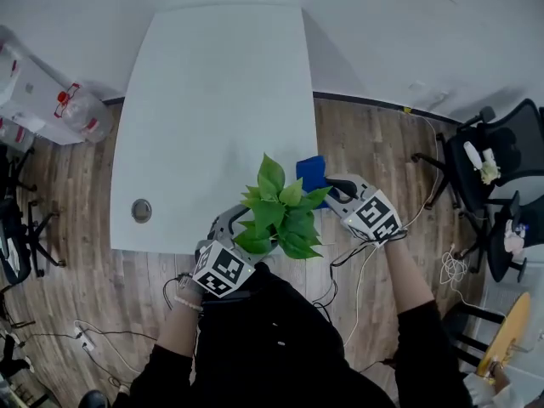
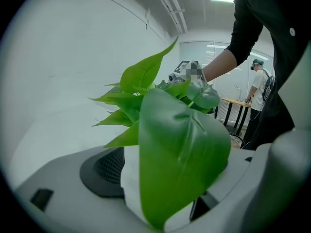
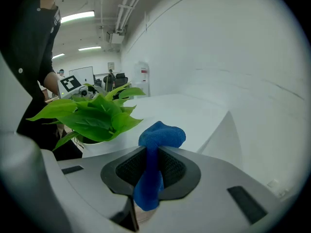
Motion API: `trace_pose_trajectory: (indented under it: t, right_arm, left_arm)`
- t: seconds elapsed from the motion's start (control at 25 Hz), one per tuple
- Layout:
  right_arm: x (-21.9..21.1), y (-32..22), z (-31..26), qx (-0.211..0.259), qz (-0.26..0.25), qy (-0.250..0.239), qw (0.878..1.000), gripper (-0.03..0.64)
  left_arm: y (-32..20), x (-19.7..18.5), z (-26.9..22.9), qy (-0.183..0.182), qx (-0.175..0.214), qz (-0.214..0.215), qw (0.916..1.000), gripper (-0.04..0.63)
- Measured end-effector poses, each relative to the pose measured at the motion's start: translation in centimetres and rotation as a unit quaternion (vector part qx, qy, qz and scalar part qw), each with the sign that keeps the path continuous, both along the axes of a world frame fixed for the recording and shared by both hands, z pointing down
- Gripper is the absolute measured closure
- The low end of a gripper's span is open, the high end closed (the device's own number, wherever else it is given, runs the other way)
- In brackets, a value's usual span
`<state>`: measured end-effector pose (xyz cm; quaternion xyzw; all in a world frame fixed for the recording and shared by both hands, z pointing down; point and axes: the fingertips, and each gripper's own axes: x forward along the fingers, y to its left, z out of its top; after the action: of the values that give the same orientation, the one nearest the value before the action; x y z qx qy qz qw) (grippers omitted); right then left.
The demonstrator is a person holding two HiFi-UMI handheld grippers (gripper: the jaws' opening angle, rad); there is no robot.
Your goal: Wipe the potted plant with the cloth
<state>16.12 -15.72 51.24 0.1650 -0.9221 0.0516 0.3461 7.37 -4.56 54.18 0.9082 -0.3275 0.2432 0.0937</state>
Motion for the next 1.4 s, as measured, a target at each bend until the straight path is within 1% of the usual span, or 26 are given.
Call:
trace_pose_trajectory:
  t: [0.2,0.48,0.56,0.68,0.84,0.96,1.12,1.24,1.4]
  right_arm:
    - [-2.0,0.4,0.4,-0.007,-0.047,-0.001,0.999,0.522]
    - [-3.9,2.1,0.1,-0.001,-0.113,0.004,0.994,0.522]
    - [-4.1,2.3,-0.1,0.003,-0.126,0.007,0.992,0.522]
    - [-4.2,2.6,-0.1,0.005,-0.138,0.011,0.990,0.522]
    - [-4.1,3.1,0.6,0.008,-0.155,0.029,0.987,0.522]
    - [-3.9,3.3,1.3,0.005,-0.152,0.034,0.988,0.522]
    - [-3.6,3.8,2.2,-0.005,-0.127,0.033,0.991,0.522]
    - [-3.4,4.1,3.0,-0.015,-0.096,0.022,0.995,0.522]
    - [-3.0,4.4,3.6,-0.034,-0.037,-0.008,0.999,0.522]
  left_arm:
    - [-0.5,0.9,0.0,-0.004,0.008,-0.001,1.0000,0.199]
    - [-0.6,1.6,-0.1,-0.027,0.043,0.011,0.9986,0.199]
    - [-0.6,1.6,-0.2,-0.031,0.045,0.013,0.9984,0.199]
    - [-0.5,1.5,-0.2,-0.026,0.043,0.012,0.9987,0.199]
    - [-0.6,1.4,-0.1,-0.026,0.040,0.009,0.9988,0.199]
    - [-0.6,1.3,-0.1,-0.025,0.039,0.007,0.9989,0.199]
    - [-0.6,1.2,0.0,-0.027,0.038,0.006,0.9989,0.199]
    - [-0.5,1.3,0.1,-0.028,0.036,0.005,0.9990,0.200]
    - [-0.5,1.1,0.1,-0.029,0.033,0.006,0.9990,0.201]
